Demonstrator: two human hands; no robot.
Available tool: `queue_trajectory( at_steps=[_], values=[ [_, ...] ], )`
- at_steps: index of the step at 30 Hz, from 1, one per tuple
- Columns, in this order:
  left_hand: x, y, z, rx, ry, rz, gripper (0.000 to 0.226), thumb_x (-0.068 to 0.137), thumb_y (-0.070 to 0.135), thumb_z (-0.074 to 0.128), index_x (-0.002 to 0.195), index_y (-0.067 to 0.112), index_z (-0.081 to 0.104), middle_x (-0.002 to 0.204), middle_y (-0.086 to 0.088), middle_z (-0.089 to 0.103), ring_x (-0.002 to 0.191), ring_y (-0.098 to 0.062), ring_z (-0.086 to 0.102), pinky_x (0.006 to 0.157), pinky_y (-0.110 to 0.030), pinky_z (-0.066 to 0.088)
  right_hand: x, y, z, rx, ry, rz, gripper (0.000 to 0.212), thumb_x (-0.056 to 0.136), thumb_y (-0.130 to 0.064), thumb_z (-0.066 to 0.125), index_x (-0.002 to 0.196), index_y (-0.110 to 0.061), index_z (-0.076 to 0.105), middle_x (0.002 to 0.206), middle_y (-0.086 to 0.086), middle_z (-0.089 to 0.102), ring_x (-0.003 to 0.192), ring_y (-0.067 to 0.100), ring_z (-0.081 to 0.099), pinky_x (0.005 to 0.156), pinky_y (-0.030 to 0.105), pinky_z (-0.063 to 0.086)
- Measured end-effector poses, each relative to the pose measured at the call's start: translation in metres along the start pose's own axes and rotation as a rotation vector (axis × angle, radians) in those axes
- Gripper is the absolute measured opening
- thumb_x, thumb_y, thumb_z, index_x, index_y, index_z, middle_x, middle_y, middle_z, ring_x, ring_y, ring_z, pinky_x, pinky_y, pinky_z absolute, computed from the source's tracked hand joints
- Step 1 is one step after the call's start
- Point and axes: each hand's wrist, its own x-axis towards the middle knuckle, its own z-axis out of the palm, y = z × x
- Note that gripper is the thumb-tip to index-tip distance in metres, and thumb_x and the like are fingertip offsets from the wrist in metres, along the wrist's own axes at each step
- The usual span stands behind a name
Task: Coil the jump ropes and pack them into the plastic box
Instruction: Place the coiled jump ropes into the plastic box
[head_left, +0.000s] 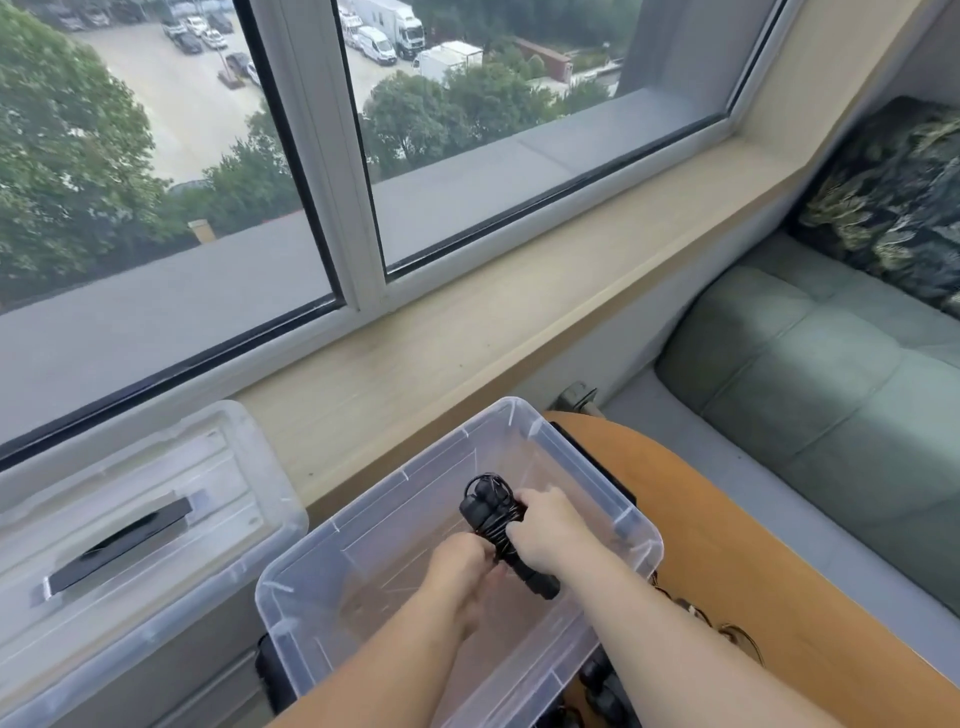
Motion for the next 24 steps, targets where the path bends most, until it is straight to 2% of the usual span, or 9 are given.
queue_trajectory(
  at_steps=[3,6,8,10,12,15,17,21,24],
  values=[
    [0.018,-0.007,0.001,0.032,0.013,-0.019,0.039,0.085,-0.017,0.038,0.114,-0.007,0.063,0.097,-0.020,0.065,0.097,-0.033,0.062,0.084,-0.036,0.055,0.012,0.003,0.010,-0.046,-0.045,0.009,0.035,0.093,-0.016,0.045,0.126,-0.013,0.055,0.133,0.018,0.053,0.118,0.033,0.053,0.090,0.031,0.043],
    [0.022,-0.010,0.002,0.087,-0.012,-0.019,0.041,0.085,-0.016,0.040,0.106,0.007,0.067,0.102,-0.017,0.068,0.097,-0.031,0.062,0.098,-0.039,0.050,0.021,0.008,0.022,-0.073,-0.093,0.035,0.032,0.092,-0.019,0.045,0.121,-0.010,0.057,0.122,0.016,0.061,0.111,0.033,0.055,0.083,0.030,0.043],
    [0.023,-0.009,0.003,0.119,-0.030,-0.010,0.045,0.086,-0.017,0.038,0.094,0.019,0.065,0.092,-0.010,0.068,0.089,-0.027,0.057,0.096,-0.038,0.048,0.025,0.008,0.026,-0.090,-0.105,0.068,0.037,0.090,-0.023,0.048,0.125,-0.011,0.054,0.124,0.015,0.060,0.110,0.032,0.057,0.084,0.031,0.044],
    [0.026,-0.008,0.004,0.165,-0.037,0.011,0.046,0.087,-0.016,0.038,0.096,0.023,0.062,0.093,-0.007,0.067,0.093,-0.027,0.056,0.090,-0.036,0.045,0.026,0.008,0.027,-0.084,-0.095,0.090,0.040,0.088,-0.026,0.050,0.126,-0.014,0.053,0.123,0.014,0.060,0.106,0.032,0.059,0.082,0.031,0.045],
    [0.026,-0.007,0.003,0.225,-0.028,0.019,0.044,0.089,-0.013,0.040,0.102,0.024,0.061,0.098,-0.007,0.067,0.097,-0.027,0.055,0.088,-0.034,0.044,0.024,0.006,0.025,-0.094,-0.080,0.097,0.039,0.089,-0.025,0.050,0.126,-0.013,0.053,0.123,0.014,0.061,0.108,0.032,0.059,0.082,0.032,0.046],
    [0.020,-0.007,0.002,0.293,-0.002,0.055,0.039,0.091,-0.012,0.043,0.086,0.024,0.058,0.082,-0.002,0.059,0.081,-0.021,0.049,0.076,-0.030,0.041,0.013,0.005,0.017,-0.105,-0.035,0.102,0.036,0.092,-0.019,0.049,0.125,-0.007,0.054,0.125,0.016,0.061,0.112,0.032,0.058,0.083,0.031,0.046],
    [0.013,-0.006,0.002,0.325,0.022,0.085,0.035,0.091,-0.011,0.045,0.088,0.021,0.058,0.084,-0.003,0.057,0.079,-0.020,0.048,0.078,-0.029,0.042,0.001,0.003,0.006,-0.069,0.016,0.075,0.034,0.093,-0.016,0.048,0.126,-0.007,0.055,0.129,0.015,0.059,0.116,0.031,0.056,0.085,0.030,0.045],
    [0.004,-0.003,0.007,0.418,0.123,0.277,0.027,0.083,0.009,0.054,0.108,0.012,0.064,0.106,-0.013,0.067,0.089,-0.028,0.057,0.076,-0.030,0.045,-0.032,0.002,-0.024,0.088,0.132,-0.042,0.033,0.095,-0.018,0.046,0.123,-0.013,0.063,0.126,0.006,0.063,0.115,0.026,0.056,0.090,0.032,0.046],
    [-0.030,0.002,0.027,0.629,0.200,0.565,0.013,0.095,0.019,0.051,0.098,0.016,0.063,0.101,-0.006,0.066,0.091,-0.023,0.059,0.076,-0.034,0.047,-0.063,0.010,-0.048,0.290,0.200,-0.092,0.025,0.095,-0.018,0.050,0.112,-0.015,0.068,0.115,0.000,0.068,0.110,0.022,0.060,0.090,0.030,0.047]
  ],
)
